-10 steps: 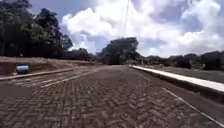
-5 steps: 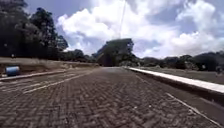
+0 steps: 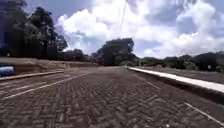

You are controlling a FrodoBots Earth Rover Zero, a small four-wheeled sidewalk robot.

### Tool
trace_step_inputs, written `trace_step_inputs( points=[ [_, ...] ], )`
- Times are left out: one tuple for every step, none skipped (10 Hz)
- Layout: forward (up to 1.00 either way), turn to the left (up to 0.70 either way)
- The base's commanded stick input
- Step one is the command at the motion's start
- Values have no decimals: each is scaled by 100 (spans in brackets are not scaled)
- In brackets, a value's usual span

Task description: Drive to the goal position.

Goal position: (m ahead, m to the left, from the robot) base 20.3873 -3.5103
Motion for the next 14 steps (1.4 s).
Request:
trace_step_inputs(
  points=[
    [100, 0],
    [100, 0],
    [100, 0],
    [100, 0],
    [100, 0],
    [100, 0],
    [100, 0],
    [100, 0],
    [100, 0],
    [100, 0],
    [100, 0],
    [100, 0],
    [100, 0],
    [100, 0]
  ],
)
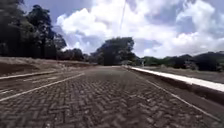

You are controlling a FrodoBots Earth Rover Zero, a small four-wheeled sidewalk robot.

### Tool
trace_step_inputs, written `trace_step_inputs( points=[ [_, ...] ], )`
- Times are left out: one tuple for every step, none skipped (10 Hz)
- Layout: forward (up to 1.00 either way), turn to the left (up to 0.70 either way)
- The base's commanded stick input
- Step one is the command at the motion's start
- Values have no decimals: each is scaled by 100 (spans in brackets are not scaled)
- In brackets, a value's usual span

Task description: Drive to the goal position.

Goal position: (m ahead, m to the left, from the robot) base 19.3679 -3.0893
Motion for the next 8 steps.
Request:
trace_step_inputs(
  points=[
    [100, 0],
    [100, 0],
    [100, 0],
    [100, 0],
    [100, 0],
    [100, 0],
    [100, 0],
    [100, 0]
  ],
)
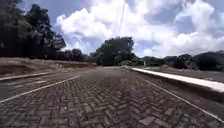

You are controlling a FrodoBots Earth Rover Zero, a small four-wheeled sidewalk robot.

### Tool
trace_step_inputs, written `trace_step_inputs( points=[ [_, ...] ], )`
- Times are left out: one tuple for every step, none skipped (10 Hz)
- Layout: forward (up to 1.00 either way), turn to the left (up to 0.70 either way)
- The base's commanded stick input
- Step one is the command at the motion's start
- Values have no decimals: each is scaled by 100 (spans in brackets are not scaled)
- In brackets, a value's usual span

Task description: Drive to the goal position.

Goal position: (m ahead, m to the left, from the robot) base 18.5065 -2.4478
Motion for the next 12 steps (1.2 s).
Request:
trace_step_inputs(
  points=[
    [100, 0],
    [100, 0],
    [100, 0],
    [100, 0],
    [100, 0],
    [100, 0],
    [100, 0],
    [100, 0],
    [100, 0],
    [100, 0],
    [100, 0],
    [100, 0]
  ],
)
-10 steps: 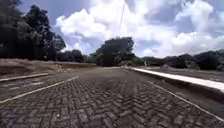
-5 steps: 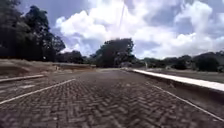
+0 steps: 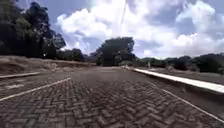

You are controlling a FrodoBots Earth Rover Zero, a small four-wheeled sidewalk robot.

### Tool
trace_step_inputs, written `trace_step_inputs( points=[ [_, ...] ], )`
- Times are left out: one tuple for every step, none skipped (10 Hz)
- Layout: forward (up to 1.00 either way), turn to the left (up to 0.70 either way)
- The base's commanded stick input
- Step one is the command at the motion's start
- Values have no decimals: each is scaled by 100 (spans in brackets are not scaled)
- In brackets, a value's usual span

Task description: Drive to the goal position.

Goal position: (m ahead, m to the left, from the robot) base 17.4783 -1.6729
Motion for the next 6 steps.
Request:
trace_step_inputs(
  points=[
    [100, 0],
    [100, 0],
    [100, 0],
    [100, 0],
    [100, 0],
    [100, 0]
  ],
)
